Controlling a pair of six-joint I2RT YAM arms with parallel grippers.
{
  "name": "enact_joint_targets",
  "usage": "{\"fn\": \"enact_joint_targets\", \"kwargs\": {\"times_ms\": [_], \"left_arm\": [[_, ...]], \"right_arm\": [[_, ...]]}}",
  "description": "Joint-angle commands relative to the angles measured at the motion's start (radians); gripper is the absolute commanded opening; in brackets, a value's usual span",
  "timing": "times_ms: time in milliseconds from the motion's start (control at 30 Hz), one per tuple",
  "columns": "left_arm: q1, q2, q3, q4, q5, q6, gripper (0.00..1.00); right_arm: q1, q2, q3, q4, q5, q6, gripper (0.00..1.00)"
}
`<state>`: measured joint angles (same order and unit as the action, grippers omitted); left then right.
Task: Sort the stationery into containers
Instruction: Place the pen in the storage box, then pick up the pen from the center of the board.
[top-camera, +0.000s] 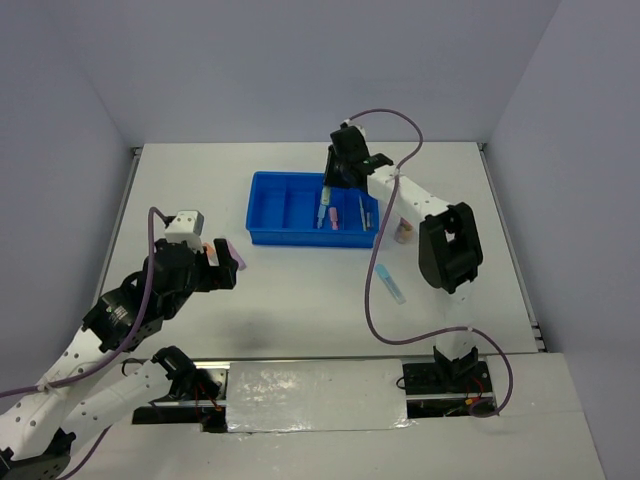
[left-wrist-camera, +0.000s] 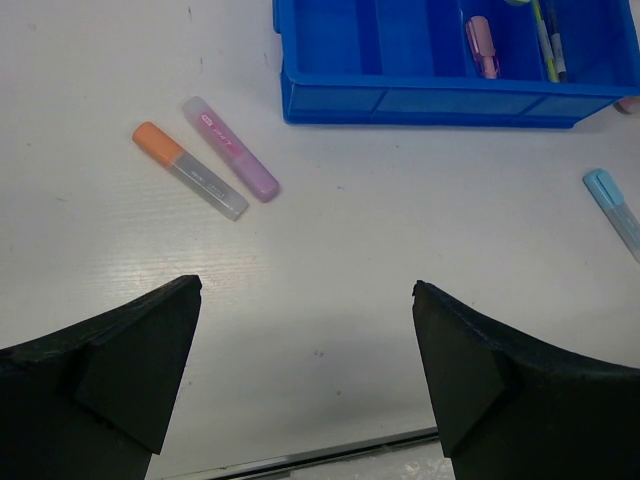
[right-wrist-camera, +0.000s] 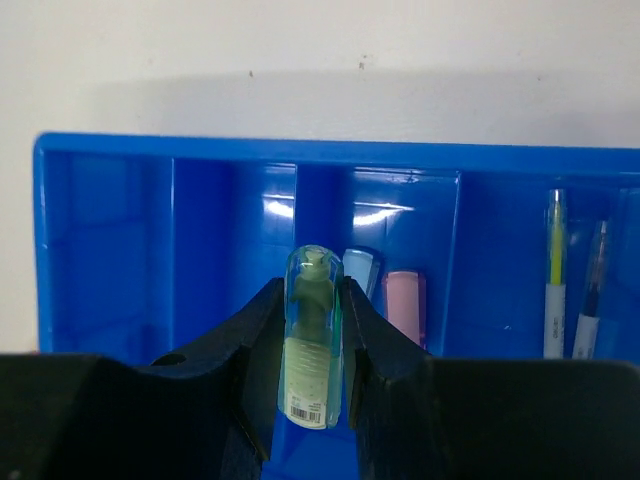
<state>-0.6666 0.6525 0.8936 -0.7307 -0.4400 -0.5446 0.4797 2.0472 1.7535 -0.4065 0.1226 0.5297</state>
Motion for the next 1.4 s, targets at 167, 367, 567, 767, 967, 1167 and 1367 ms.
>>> {"fn": "enact_joint_targets", "kwargs": {"times_ms": [167, 367, 567, 767, 967, 1167, 1367], "left_arm": [[-0.005, 0.015, -0.002, 0.040, -0.002, 0.028, 0.99], [-0.005, 0.027, 0.001, 0.037, -0.008, 0.025, 0.99], [-0.005, 0.026, 0.011, 0.005, -0.074, -0.014, 0.99], [-0.001, 0.041, 0.007, 0.019, -0.059, -0.003, 0.99], [0.001, 0.046, 0.010, 0.011, -0.060, -0.008, 0.99], [0.001, 0.044, 0.005, 0.019, -0.051, -0.005, 0.99], [0.001, 0.053, 0.007, 0.020, -0.040, 0.005, 0.99]], "right_arm": [[-0.001, -0.001, 0.021, 0.023, -0.075, -0.137, 0.51], [0.002, -0.099, 0.066, -0.026, -0.118, -0.172, 0.94], [0.011, -0.465, -0.298, -0.054, -0.172, -0.275, 0.93], [0.022, -0.725, -0.748, -0.122, -0.036, -0.290, 0.94], [0.023, -0.745, -0.913, -0.094, -0.027, -0.339, 0.93], [0.013, -0.616, -0.904, -0.091, 0.029, -0.336, 0.93], [0.016, -0.405, -0.862, -0.086, -0.004, -0.365, 0.80]]}}
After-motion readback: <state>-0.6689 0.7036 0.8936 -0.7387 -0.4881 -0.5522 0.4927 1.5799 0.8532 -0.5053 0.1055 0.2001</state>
